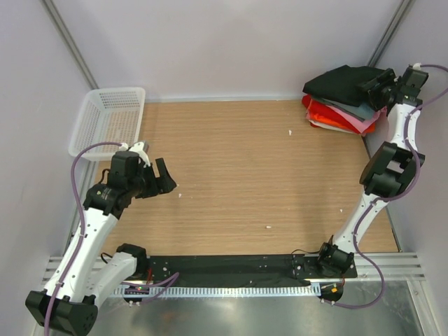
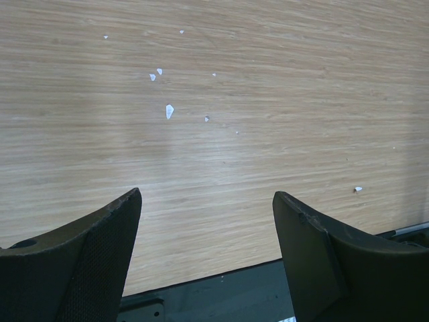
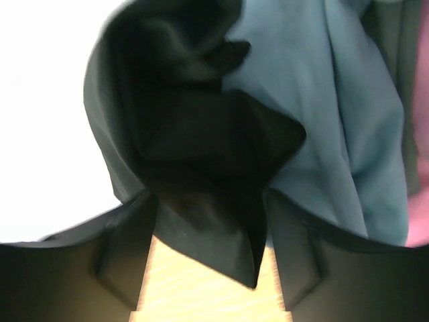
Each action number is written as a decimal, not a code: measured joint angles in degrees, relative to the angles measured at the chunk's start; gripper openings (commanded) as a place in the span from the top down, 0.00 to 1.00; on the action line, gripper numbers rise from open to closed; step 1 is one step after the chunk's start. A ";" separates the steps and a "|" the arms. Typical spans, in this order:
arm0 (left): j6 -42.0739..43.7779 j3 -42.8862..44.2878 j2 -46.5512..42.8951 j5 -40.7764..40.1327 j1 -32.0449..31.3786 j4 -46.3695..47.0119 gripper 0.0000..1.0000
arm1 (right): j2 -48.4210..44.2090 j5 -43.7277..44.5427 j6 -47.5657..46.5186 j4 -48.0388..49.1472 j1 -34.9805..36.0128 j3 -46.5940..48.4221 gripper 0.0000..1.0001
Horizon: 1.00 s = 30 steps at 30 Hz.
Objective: Fold and stack the t-shirts
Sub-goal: Reset both grippers
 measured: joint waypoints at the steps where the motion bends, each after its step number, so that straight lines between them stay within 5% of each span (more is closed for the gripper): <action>1: 0.02 0.00 0.00 0.00 0.00 0.00 0.20 | 0.48 0.04 -0.15 0.00 0.09 0.68 0.42; 5: 0.00 0.00 0.00 0.00 0.00 0.00 0.20 | 1.62 0.15 -0.50 0.00 0.48 1.73 0.81; 8: 0.00 0.00 0.02 -0.02 0.00 0.00 0.20 | 1.66 0.15 -0.59 -0.20 0.55 1.73 0.99; 30: 0.00 0.00 0.02 0.00 0.00 0.00 0.20 | 1.70 5.62 -1.66 -15.08 -1.57 12.63 0.99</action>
